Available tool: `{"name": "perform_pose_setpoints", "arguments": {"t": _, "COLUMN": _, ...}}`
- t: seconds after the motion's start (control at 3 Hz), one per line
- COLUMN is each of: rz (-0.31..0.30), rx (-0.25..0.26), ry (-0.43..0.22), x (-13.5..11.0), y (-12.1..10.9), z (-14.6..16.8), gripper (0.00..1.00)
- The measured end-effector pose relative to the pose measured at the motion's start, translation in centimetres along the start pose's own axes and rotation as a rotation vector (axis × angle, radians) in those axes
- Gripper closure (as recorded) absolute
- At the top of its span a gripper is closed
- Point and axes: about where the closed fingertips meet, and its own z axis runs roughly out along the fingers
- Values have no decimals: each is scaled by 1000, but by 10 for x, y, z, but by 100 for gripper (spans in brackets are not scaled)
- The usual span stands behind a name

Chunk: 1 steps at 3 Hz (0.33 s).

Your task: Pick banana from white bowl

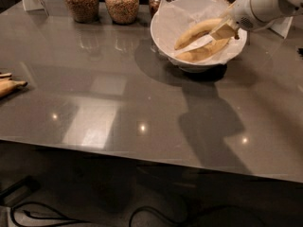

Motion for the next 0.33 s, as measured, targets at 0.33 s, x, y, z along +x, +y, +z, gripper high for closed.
{"name": "perform_pose_setpoints", "arguments": {"t": 0.33, "rz": 33, "rx": 30, "ry": -61, "x": -5, "y": -9, "z": -34, "gripper": 100}}
